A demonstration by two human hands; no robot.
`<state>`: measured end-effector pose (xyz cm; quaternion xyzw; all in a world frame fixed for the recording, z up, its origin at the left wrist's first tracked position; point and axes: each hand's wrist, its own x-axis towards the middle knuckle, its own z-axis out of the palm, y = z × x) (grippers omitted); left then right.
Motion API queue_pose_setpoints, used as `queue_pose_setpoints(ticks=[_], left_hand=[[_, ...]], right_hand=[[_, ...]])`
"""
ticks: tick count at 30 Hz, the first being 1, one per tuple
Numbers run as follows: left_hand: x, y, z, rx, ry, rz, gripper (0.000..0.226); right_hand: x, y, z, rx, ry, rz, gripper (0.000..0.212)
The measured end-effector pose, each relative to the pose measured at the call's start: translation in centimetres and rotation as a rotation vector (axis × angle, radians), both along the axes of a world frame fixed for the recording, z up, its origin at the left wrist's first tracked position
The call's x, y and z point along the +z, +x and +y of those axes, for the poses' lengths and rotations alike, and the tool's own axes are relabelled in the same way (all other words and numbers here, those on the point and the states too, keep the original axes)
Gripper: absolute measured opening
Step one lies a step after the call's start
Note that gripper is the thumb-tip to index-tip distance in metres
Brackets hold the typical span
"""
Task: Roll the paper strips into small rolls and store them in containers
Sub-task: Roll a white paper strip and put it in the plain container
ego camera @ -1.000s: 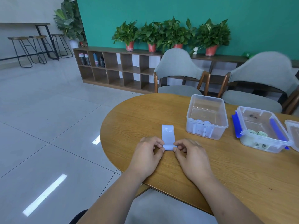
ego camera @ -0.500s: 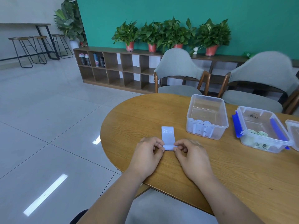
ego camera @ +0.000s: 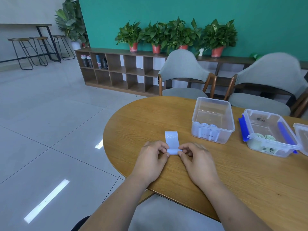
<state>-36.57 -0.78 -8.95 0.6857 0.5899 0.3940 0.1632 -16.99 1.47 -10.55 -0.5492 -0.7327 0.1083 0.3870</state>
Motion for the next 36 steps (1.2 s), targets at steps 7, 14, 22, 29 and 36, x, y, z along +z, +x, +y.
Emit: queue_pose_setpoints(ticks=[7,14,22,29,36], left_hand=[[0.02,-0.05,0.0,0.001,0.001,-0.01,0.019],[0.17,-0.04,-0.02,0.014,-0.014,-0.038,0.015],[0.05,-0.07,0.04,0.013,-0.019,-0.026,0.021],[0.23,0.0,-0.02,0.02,-0.015,-0.05,0.016],[0.12,-0.03,-0.01,0.011,-0.03,-0.028,0.022]], right_hand=[[0.26,0.04,-0.08,-0.019,-0.008,0.013,0.018],[0.21,-0.04,-0.17,-0.002,-0.01,0.02,0.013],[0.02,0.0,0.0,-0.011,0.001,-0.006,0.023],[0.27,-0.16,-0.21,-0.008,-0.011,0.02,0.018],[0.07,-0.03,-0.13,-0.014,-0.003,-0.023,0.023]])
